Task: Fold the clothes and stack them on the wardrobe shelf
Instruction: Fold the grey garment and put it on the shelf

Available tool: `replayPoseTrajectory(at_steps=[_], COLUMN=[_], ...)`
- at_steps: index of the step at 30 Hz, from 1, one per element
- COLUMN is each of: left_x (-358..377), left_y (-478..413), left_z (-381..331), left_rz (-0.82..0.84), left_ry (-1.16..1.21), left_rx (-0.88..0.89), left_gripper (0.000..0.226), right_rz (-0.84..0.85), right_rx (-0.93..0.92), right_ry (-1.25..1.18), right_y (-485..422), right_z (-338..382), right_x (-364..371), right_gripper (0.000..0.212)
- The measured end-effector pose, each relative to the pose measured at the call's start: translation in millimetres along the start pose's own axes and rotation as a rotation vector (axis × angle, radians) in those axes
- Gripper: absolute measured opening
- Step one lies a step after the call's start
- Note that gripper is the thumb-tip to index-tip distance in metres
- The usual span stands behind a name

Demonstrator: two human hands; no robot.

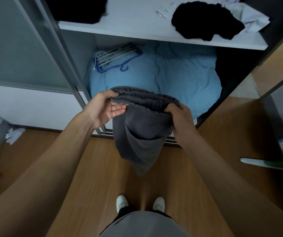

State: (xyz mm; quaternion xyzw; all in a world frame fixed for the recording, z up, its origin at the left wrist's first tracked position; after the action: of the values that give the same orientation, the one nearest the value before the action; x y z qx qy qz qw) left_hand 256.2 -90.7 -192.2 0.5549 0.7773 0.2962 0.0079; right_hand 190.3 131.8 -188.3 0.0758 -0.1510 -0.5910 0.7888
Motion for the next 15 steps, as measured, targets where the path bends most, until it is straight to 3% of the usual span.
replayPoseTrajectory(at_steps=[3, 5, 7, 9, 12, 15], left_x=[8.6, 7.6, 8.0, 13.6, 24.5, 40.4], left_y=[4.2, 0.3, -2.0, -1.0, -0.7, 1.6], left_z=[5.5, 12.7, 10.4, 5.5, 2.9, 3.9], left_rz=[0.214, 0.132, -0.054, -0.117, -0.081, -0.12], left_ry=[0.099, -0.07, -0.26, -0.227, -0.114, -0.026], left_rx=[0.071, 0.155, 0.253, 0.316, 0.316, 0.285], left_gripper=[0.01, 0.023, 0.038, 0.033, 0.024, 0.017], right_rz=[-0.014, 0.012, 0.022, 0.02, 0.047, 0.139], right_rx=[0.046, 0.045, 0.042, 0.055, 0.13, 0.112], right_ry=[-0.156, -0.144, -0.091, -0.052, -0.076, -0.109], right_y=[-3.3, -4.0, -4.2, -3.9, -1.5, 6.3], right_z=[4.2, 10.4, 16.4, 21.3, 24.9, 25.2], right_x=[-2.7, -1.4, -1.7, -6.3, -20.0, -35.6], right_gripper=[0.023, 0.031, 0.039, 0.037, 0.027, 0.051])
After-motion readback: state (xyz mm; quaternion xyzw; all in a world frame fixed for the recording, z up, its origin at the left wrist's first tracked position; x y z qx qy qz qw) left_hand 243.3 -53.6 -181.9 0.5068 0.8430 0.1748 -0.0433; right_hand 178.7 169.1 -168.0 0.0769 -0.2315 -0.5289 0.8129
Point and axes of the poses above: each hand's wrist, its own y-axis away from the middle knuckle, its own x-axis out of the palm, z = x × y, the point moved 7 cm from there along -y, towards the middle knuckle
